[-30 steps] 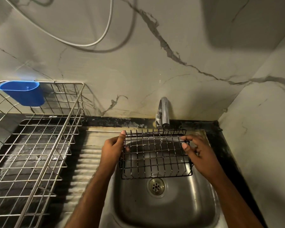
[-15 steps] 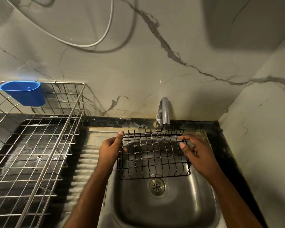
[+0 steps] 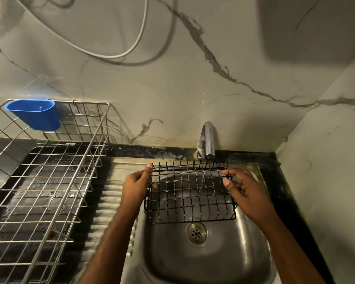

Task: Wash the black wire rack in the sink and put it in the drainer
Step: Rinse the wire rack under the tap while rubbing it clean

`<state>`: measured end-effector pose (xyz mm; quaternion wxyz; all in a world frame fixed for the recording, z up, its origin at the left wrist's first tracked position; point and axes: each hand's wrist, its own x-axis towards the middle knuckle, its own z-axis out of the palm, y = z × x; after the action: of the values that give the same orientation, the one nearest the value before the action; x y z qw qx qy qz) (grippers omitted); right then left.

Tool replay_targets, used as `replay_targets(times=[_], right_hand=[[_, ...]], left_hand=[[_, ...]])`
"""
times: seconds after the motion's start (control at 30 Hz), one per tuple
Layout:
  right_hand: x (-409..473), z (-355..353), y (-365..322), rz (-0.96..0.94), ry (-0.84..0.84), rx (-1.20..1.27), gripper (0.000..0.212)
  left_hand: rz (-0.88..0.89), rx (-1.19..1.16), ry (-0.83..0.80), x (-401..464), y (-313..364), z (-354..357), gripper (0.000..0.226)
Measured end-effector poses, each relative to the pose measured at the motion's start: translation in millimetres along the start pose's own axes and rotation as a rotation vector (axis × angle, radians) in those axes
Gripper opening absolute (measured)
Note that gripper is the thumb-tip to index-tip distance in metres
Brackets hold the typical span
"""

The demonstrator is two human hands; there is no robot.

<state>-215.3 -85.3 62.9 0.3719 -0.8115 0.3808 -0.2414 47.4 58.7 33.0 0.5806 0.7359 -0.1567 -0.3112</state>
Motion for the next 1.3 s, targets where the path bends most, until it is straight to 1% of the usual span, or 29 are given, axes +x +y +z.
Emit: replay_targets(times=[0.3,0.47,0.6,0.8,1.1,1.3], right_hand=[[1.6,0.4,0.8,0.008,0.001,-0.011,0.022],[1.0,1.4,-1.2,0.002,-0.014,-0.004,0.022],[3.1,5.6,0.8,-0.012,-0.031,0.002,0.023],[10.0,15.3,5.1,-0.044,-0.054,0.059,0.023],[11.4,20.1,8.1,-0.056,-0.054,0.056,0.023],[9.0,18.5,4.5,-0.060,-0.037,0.051,0.023]], left_hand=[[0.001,0.004,-0.002,0.1,1.0,-1.8,0.056],[0.000,-0.010,-0.011,-2.1,2.2,-4.4,0.053],[0.001,0.002,0.003,-1.5,1.6,-10.1,0.055],[0.002,-0.011,0.020,-3.0,0.4,-21.5,0.048],[0.008,-0.023,0.000,-5.2,1.3,-27.9,0.037],[0.013,-0.008,-0.011,-4.9,2.8,-28.2,0.042]])
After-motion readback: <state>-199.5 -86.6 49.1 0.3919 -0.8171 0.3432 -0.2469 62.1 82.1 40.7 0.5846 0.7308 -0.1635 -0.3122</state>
